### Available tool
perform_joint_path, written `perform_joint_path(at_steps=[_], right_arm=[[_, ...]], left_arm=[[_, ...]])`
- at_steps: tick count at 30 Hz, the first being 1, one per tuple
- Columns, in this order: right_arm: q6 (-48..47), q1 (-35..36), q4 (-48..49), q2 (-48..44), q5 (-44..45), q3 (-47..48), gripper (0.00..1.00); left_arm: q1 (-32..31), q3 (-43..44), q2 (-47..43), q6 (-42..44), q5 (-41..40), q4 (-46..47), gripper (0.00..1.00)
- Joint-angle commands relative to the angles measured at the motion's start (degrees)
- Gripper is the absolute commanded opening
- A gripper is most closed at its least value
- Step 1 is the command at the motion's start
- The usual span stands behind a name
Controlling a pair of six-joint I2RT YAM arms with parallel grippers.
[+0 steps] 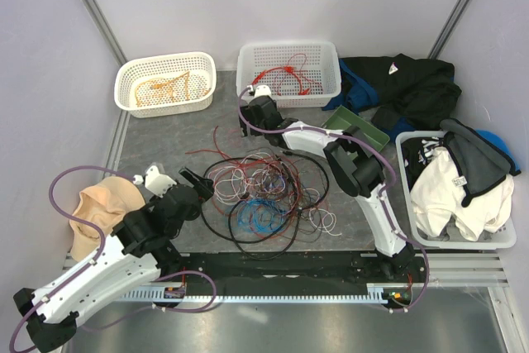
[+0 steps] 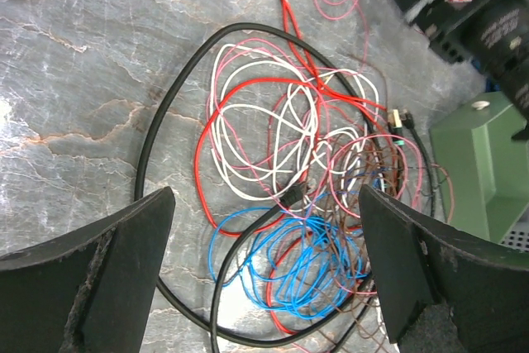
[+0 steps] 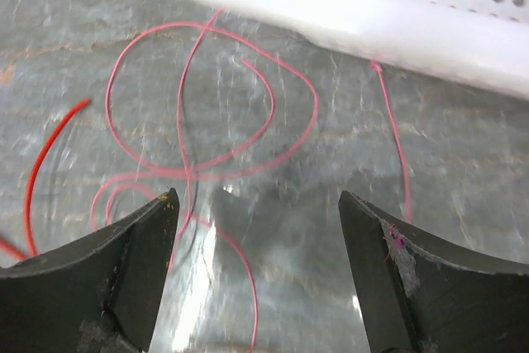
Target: Untangle the cables
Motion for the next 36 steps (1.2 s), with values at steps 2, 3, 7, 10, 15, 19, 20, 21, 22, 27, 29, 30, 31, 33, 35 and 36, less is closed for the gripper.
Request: perform_joint_path(at_steps=[2, 3, 7, 10, 15, 19, 20, 21, 22, 27, 29, 30, 31, 33, 35, 36], right_arm=[[1.3, 1.18, -0.35, 4.41, -2.51, 5.74, 0.87], [1.56, 1.18, 0.17, 4.5, -2.68, 5.57, 0.87], [3.06, 1.35, 2.37, 3.63, -3.65, 3.55, 0.87], [3.85, 1.44, 3.6, 3.18, -4.79, 2.23, 0.86], [6.3, 1.88, 7.81, 0.56, -5.15, -2.24, 0.86], [7.72, 2.23, 10.72, -1.56, -5.41, -4.28, 0.87], [7.72, 2.4, 10.9, -1.65, -5.58, -4.1, 0.87], [7.72, 2.49, 10.55, -1.39, -6.28, -3.23, 0.88], [7.46, 2.84, 9.94, -0.95, -6.72, -2.44, 0.88], [6.14, 3.64, 4.76, 3.26, -7.7, 2.92, 0.88], [5.96, 3.55, 3.87, 4.06, -7.26, 3.46, 0.86], [5.87, 3.64, 3.61, 4.32, -7.17, 3.02, 0.86], [5.61, 3.64, 3.87, 4.33, -7.08, 2.58, 0.85], [5.08, 3.72, 4.13, 4.15, -6.73, 1.88, 0.84], [4.21, 4.07, 4.04, 4.24, -6.81, 1.79, 0.81], [2.72, 4.34, 3.52, 4.41, -6.73, 2.31, 0.8]], left_arm=[[-0.09, -0.49, 1.82, -2.27, -0.79, 2.12, 1.0], [-0.09, -0.49, 1.92, -2.27, -0.7, 2.12, 1.0], [-0.09, -1.27, 2.09, -2.36, -0.61, 2.99, 1.0], [-0.09, -1.71, 2.62, -2.1, -0.26, 4.31, 1.0], [-0.09, -1.63, 4.46, -1.66, 0.53, 5.63, 1.0], [-0.09, -1.71, 5.43, -1.57, 0.62, 6.6, 1.0], [-0.09, -1.8, 5.61, -1.48, 0.53, 7.03, 1.0], [-0.09, -1.89, 5.69, -1.39, 0.53, 7.3, 1.0], [-0.09, -1.89, 5.78, -1.31, 0.62, 7.56, 1.0], [-0.09, -2.07, 6.14, -1.22, 0.71, 8.53, 1.0], [-0.09, -2.15, 6.14, -1.22, 0.79, 8.62, 1.0], [-0.09, -2.16, 6.14, -1.22, 0.79, 8.53, 1.0], [-0.09, -2.24, 6.14, -1.22, 0.88, 8.62, 1.0], [-0.09, -2.42, 6.22, -1.3, 1.06, 8.8, 1.0], [-0.09, -2.59, 6.4, -1.31, 1.32, 9.15, 1.0], [-0.09, -2.68, 6.49, -1.39, 1.58, 9.23, 1.0]])
